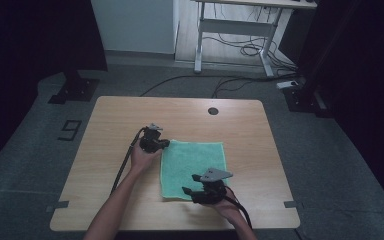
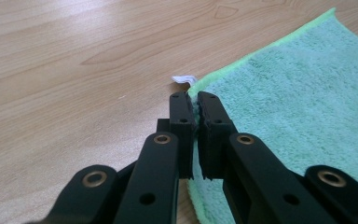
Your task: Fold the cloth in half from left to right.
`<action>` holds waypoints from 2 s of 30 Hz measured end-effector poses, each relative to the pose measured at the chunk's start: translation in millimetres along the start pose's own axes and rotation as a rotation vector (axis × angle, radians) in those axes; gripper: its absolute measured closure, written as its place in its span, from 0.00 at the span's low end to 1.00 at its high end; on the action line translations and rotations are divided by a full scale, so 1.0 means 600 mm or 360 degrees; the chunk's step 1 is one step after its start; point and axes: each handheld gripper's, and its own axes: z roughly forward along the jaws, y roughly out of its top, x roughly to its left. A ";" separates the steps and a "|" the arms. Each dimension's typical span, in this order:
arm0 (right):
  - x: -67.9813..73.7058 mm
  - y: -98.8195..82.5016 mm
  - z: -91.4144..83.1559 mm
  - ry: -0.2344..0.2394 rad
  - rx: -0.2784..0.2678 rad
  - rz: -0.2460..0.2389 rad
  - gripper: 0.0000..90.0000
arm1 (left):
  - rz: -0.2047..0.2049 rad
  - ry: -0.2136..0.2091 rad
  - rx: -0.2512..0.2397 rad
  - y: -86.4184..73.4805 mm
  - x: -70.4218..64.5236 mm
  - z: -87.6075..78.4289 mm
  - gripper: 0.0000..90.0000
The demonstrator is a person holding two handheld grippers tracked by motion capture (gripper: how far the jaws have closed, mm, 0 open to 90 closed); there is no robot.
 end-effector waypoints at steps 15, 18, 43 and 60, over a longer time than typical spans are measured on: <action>0.088 0.008 0.094 0.0124 0.0109 -0.0131 0.49 | -0.0014 0.0007 -0.0001 0.001 -0.003 0.001 0.95; 0.089 0.008 0.110 0.0112 0.0136 -0.0116 0.55 | -0.0018 0.0013 -0.0006 0.000 -0.004 0.003 0.95; 0.061 0.016 0.077 0.0081 0.0061 0.0004 0.98 | -0.0013 -0.0012 -0.0111 0.014 -0.014 -0.037 0.95; 0.083 0.028 0.080 0.0188 0.0026 0.0011 0.98 | 0.0004 -0.0022 -0.0141 0.036 -0.016 -0.069 0.95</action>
